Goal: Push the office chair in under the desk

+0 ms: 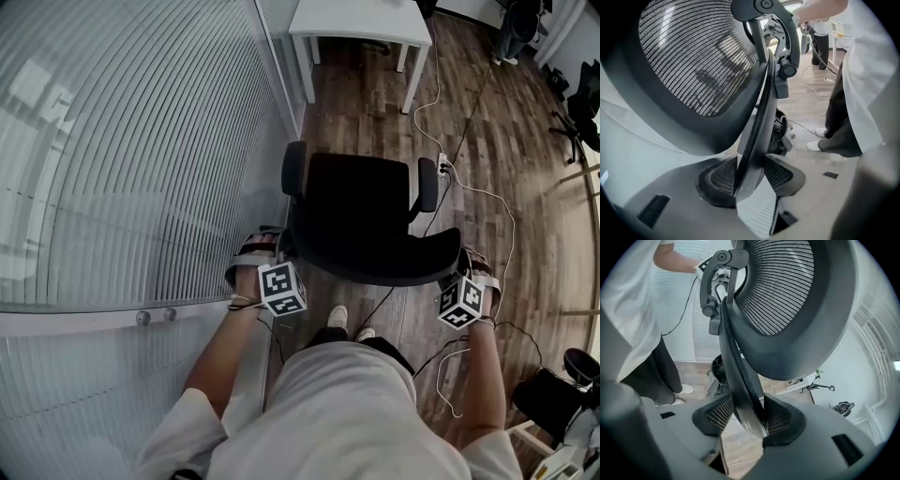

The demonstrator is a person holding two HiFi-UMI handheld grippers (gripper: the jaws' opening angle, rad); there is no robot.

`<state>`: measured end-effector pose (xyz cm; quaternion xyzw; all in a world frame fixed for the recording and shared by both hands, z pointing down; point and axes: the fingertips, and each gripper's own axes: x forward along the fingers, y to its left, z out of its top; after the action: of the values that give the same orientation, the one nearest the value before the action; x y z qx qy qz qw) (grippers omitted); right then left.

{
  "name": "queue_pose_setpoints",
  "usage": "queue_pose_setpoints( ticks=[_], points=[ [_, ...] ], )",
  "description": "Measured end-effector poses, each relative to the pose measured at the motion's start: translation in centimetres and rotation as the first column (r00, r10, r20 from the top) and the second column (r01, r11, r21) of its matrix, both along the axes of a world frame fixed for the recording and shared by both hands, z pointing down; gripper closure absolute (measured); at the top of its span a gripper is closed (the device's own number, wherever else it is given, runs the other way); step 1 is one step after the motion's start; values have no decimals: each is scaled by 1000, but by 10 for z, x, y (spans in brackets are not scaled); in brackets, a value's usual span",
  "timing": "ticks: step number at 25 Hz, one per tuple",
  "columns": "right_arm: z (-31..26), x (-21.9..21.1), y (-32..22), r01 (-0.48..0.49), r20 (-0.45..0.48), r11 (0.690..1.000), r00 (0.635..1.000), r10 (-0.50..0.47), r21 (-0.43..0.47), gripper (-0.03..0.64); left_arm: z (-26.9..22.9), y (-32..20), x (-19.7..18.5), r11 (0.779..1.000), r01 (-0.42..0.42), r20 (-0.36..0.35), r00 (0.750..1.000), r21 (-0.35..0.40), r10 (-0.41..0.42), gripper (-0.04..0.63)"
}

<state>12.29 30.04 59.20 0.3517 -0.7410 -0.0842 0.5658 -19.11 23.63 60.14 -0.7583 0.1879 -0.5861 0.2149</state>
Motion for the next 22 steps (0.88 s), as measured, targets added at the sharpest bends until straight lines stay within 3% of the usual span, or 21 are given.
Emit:
queue_pose_setpoints(
  ticks=[22],
  points=[
    [8,42,-123,-48,-41,999,998,48,-19,397,7,-127,39,999,5,29,1000,37,-6,399]
  ],
)
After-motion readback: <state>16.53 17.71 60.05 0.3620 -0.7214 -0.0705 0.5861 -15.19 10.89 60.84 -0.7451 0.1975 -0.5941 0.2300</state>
